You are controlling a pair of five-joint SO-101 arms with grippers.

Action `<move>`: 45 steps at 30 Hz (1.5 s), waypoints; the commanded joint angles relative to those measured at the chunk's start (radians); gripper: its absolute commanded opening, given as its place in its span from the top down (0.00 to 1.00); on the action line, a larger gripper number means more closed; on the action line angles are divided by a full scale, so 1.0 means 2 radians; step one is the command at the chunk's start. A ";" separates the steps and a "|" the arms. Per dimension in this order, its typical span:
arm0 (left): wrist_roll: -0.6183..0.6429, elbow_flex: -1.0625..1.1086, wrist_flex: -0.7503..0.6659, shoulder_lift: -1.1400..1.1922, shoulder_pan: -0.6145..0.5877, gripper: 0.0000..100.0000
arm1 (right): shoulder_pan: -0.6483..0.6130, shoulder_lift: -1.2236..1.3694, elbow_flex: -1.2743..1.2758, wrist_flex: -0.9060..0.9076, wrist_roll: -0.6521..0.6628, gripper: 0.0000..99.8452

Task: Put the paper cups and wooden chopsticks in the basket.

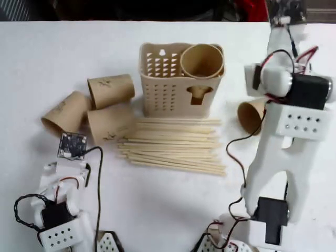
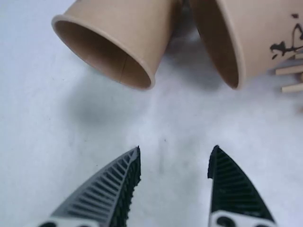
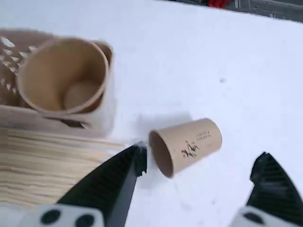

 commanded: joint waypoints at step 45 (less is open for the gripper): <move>0.006 -0.001 -0.012 -0.003 0.005 0.76 | 0.145 0.006 0.697 -0.807 0.221 0.76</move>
